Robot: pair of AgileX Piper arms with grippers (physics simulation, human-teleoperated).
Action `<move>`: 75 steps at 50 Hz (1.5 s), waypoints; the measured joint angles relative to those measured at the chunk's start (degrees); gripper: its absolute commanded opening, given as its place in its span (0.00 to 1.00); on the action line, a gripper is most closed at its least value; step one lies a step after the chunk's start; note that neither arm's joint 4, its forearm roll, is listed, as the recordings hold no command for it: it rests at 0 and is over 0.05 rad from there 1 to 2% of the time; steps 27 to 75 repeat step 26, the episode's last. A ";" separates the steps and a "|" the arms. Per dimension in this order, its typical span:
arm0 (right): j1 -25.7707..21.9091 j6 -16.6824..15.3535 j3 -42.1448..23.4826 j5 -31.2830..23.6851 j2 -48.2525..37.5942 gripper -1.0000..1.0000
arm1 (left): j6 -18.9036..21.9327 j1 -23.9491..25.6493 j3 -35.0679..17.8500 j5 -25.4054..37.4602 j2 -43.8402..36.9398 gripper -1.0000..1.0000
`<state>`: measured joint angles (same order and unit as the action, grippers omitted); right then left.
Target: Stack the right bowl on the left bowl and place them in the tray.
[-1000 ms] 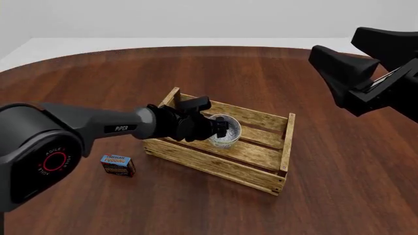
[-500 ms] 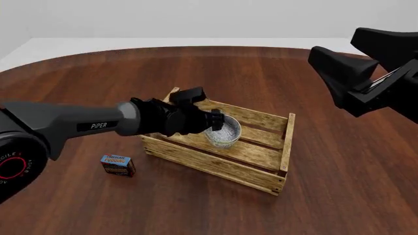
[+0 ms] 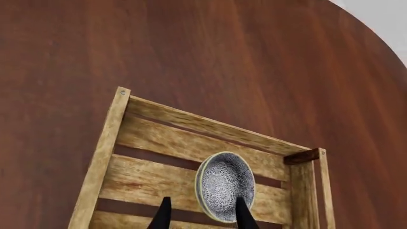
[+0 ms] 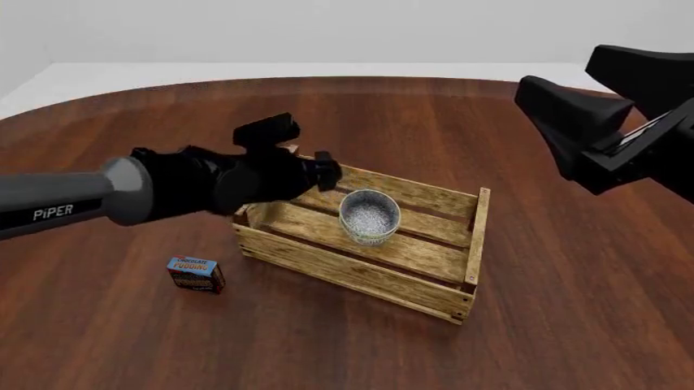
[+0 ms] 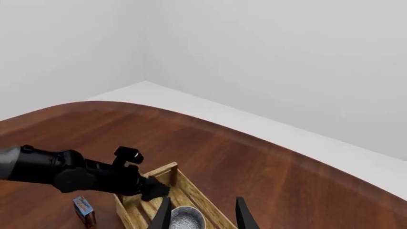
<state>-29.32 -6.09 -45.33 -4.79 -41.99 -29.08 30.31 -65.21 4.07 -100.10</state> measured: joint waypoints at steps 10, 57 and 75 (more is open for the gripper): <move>-0.13 0.05 -0.02 -0.18 0.26 1.00 | -0.10 -2.43 4.02 -1.62 6.47 1.00; -0.40 0.04 -0.01 -0.38 0.50 1.00 | 1.02 -6.14 8.84 -3.18 15.32 1.00; -0.40 0.04 -0.01 -0.38 0.50 1.00 | 1.02 -6.14 8.84 -3.18 15.32 1.00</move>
